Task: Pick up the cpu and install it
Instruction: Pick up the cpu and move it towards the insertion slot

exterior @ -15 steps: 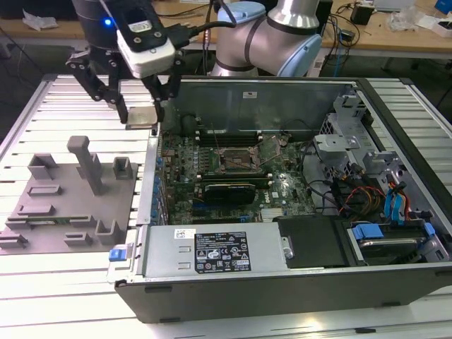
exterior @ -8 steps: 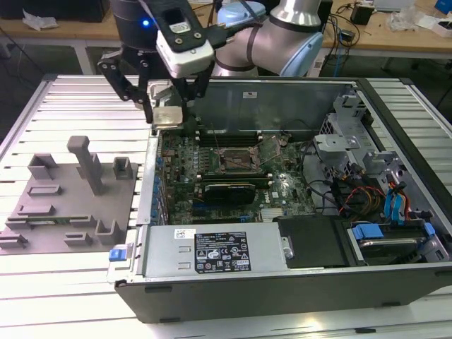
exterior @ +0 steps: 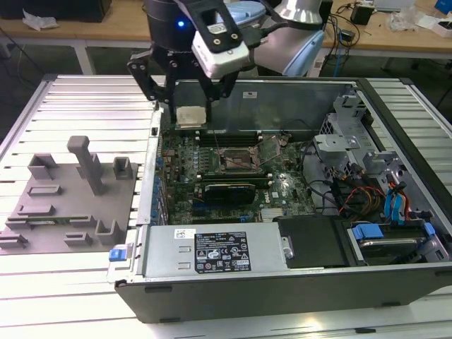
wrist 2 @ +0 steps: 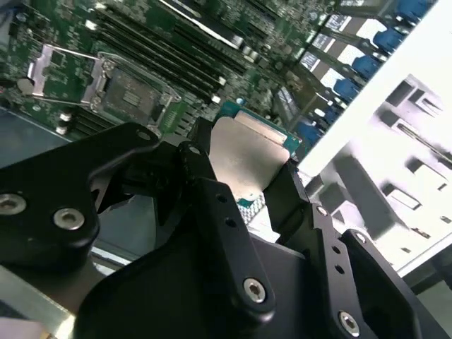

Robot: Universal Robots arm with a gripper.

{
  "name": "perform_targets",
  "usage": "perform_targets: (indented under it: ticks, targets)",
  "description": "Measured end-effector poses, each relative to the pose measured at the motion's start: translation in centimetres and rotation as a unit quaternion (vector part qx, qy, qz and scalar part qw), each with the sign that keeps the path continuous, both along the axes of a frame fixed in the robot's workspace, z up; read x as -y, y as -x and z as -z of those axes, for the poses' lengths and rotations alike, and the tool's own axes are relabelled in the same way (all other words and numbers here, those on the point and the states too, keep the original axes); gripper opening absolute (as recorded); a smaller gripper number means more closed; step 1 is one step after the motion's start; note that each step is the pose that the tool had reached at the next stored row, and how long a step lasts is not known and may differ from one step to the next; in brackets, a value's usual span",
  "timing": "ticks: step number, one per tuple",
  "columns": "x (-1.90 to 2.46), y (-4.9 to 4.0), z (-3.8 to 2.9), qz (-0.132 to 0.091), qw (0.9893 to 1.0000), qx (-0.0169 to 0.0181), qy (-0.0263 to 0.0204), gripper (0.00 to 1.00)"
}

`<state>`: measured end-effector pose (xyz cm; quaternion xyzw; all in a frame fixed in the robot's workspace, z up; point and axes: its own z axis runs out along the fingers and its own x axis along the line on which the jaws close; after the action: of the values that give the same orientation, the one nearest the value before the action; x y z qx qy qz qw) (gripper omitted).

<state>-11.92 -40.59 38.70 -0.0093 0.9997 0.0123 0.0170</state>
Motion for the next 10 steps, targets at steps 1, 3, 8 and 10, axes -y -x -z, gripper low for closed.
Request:
perform_targets:
  ticks: [1, 3, 8, 10]
  targets:
    - [0.0, -0.3, 0.0, 0.0, 1.0, 0.0, 0.0, 0.55]
    - [0.0, -1.72, 0.0, 0.0, 1.0, 0.0, 0.0, 0.55]
    - [0.0, -3.91, 0.01, 0.0, 1.0, 0.0, 0.0, 0.55]
    - [0.0, -4.68, 0.01, 0.0, 1.0, 0.0, 0.0, 0.55]
